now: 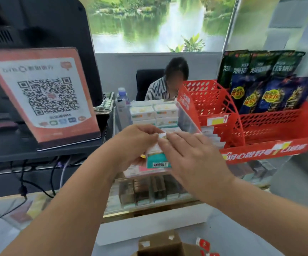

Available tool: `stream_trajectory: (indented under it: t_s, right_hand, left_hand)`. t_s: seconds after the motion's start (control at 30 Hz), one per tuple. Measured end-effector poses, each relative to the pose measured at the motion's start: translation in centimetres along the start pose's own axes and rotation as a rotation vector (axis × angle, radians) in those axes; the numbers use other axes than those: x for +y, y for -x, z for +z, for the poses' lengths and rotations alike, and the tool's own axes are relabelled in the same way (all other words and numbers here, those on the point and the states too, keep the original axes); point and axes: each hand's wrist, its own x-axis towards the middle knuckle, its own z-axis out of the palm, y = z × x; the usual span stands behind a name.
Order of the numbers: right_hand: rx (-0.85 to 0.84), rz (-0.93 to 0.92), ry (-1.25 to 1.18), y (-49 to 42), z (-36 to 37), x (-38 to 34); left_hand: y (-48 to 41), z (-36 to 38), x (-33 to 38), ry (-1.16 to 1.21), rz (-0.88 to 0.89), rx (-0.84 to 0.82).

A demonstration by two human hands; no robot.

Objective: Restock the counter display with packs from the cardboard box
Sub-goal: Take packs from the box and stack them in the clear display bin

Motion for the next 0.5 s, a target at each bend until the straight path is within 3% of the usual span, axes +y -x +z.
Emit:
stream_trajectory:
  t_s: [0.13,0.33,0.5]
  right_hand:
    - [-0.033,-0.044,-0.074,-1.5,1.7,2.3]
    - [-0.264,-0.009,-0.122,-6.0,7.8,8.3]
    - [-0.418,0.013,-0.113,-9.6,13.3,10.5]
  left_hand:
    - [-2.0,0.5,0.7,0.002,-0.012,0.094]
    - [-5.7,0.4,1.2,-0.268,0.028,0.317]
    - [-7.5,0.4,0.7,-0.396,0.015,0.327]
